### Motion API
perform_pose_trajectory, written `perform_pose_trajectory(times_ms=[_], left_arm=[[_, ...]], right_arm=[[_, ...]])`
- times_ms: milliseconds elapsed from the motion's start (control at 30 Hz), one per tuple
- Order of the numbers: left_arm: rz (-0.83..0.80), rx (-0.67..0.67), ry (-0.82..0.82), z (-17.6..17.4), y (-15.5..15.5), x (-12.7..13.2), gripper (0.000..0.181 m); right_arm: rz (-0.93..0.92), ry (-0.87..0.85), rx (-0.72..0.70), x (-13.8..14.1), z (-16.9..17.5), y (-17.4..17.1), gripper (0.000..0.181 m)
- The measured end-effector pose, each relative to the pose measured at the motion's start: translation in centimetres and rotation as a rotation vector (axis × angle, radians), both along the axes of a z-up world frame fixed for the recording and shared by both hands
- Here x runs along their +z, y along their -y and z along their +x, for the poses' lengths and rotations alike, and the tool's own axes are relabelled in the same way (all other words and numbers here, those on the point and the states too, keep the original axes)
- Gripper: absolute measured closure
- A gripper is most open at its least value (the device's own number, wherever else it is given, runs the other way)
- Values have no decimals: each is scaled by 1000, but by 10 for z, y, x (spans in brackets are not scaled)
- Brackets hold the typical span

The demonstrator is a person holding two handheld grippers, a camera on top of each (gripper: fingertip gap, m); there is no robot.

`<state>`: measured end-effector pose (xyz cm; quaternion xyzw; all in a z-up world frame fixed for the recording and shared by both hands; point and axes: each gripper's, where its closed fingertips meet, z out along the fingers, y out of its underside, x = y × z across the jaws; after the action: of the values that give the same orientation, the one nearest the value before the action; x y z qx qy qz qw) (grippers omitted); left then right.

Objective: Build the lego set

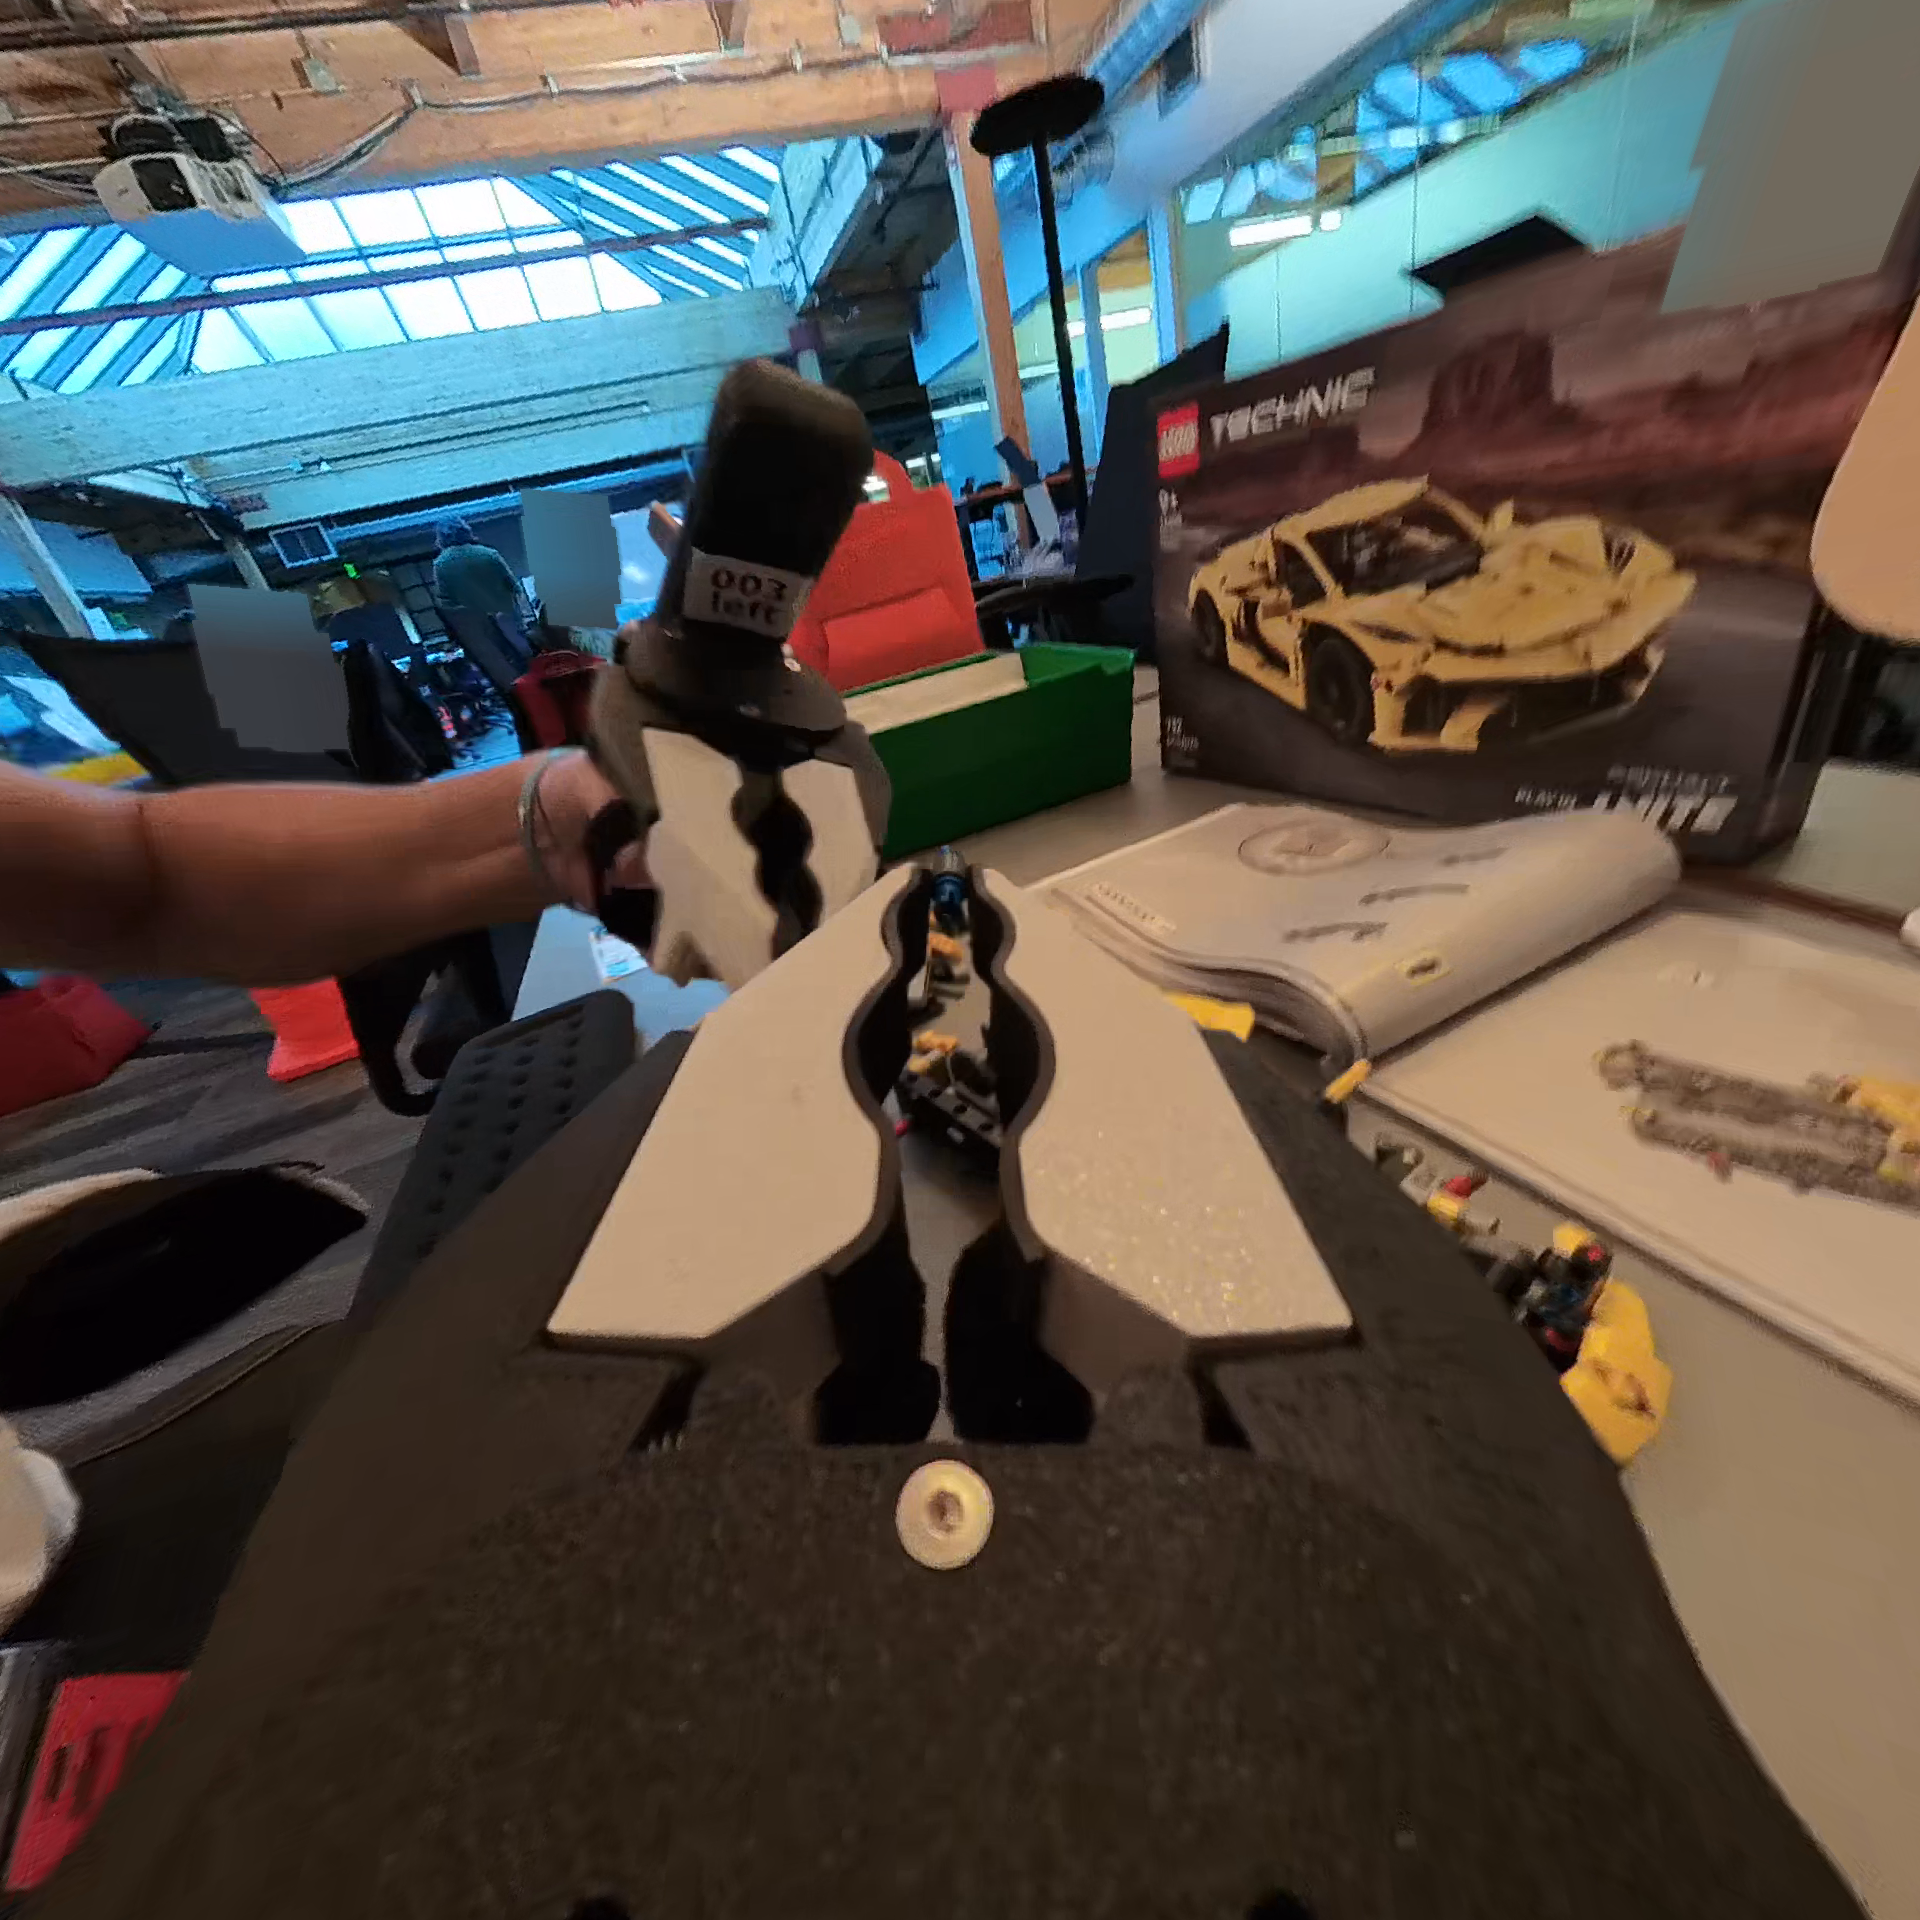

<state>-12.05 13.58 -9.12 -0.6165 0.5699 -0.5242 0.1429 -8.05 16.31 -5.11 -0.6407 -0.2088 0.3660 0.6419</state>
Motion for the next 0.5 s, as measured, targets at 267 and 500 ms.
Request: perform_pose_trajectory(times_ms=[267, 500], left_arm=[[-182, 226, 606, -37, -62, 67, 174], [-160, 272, 595, -53, -74, 46, 174]], right_arm=[[113, 384, 146, 18, -42, -27, 175], [142, 423, 60, -5, -57, -48, 176]])
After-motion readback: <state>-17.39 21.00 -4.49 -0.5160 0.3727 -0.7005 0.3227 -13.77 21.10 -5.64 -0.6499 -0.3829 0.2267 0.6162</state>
